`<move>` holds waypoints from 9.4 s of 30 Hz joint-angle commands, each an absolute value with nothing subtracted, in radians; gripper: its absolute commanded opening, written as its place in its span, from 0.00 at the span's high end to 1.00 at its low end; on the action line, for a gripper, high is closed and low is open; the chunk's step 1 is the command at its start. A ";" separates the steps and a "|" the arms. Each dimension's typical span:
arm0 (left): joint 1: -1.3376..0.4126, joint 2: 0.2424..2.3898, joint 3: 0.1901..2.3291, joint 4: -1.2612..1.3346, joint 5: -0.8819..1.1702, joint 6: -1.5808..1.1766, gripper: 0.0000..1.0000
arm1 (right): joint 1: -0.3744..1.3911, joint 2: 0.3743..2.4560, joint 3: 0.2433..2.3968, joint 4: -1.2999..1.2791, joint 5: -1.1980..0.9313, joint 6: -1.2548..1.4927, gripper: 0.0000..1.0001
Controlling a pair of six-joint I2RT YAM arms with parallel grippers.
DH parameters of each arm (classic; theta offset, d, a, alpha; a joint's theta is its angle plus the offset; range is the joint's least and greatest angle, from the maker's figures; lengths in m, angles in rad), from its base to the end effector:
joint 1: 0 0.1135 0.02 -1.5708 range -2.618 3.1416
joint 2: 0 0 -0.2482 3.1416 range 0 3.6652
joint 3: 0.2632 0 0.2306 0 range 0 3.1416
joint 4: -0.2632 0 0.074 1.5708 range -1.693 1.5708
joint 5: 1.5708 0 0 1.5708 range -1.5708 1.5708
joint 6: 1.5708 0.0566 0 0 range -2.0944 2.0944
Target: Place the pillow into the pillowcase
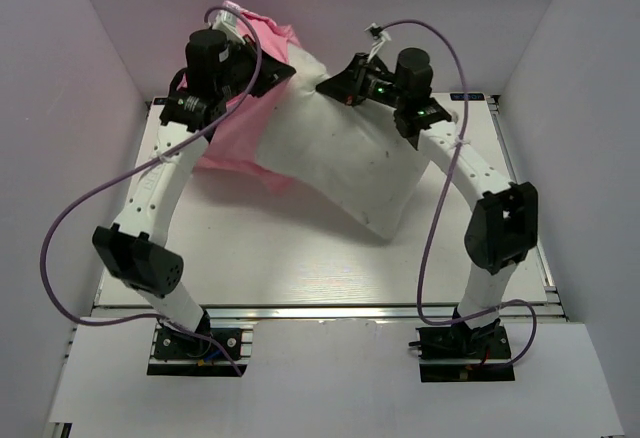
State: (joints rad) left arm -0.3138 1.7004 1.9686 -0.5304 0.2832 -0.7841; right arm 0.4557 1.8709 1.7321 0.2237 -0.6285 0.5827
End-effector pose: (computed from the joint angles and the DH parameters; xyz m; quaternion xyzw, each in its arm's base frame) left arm 0.3516 -0.1307 0.4432 -0.0995 0.7839 -0.4099 0.4556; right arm 0.3818 0.2242 0.3894 -0.1864 0.6565 0.5291 0.5044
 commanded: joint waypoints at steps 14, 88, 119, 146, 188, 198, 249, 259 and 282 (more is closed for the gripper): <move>-0.451 1.537 1.441 -0.094 0.338 -1.066 1.00 | 0.719 1.562 1.176 0.298 -0.571 0.108 1.00; -0.578 1.327 1.674 -1.276 -0.198 -0.603 1.00 | 0.795 1.187 0.997 0.077 -0.445 -0.330 0.15; -0.578 1.397 1.882 -0.717 0.098 -0.574 1.00 | 0.862 1.578 1.391 -0.099 -0.769 -0.155 1.00; -0.578 1.186 0.985 -0.074 0.146 -0.987 1.00 | 0.811 1.494 1.040 0.535 -0.172 -0.384 1.00; -0.577 0.937 1.455 -0.863 0.206 -0.678 0.27 | 0.489 1.272 1.115 -0.170 -0.543 -0.137 0.21; -0.578 1.477 1.810 -0.989 0.045 -0.316 0.18 | 0.486 1.270 1.081 -0.251 -0.604 -0.129 0.21; -0.624 1.576 1.991 -0.823 0.247 -0.537 1.00 | 0.526 1.686 1.582 0.132 -0.552 0.586 1.00; -0.623 1.371 1.333 -0.213 0.279 -0.752 1.00 | 0.558 1.658 1.545 0.238 -0.399 0.609 1.00; -0.522 1.520 1.058 0.024 0.311 -0.873 1.00 | 0.321 1.253 1.295 -0.109 -0.407 -0.036 0.20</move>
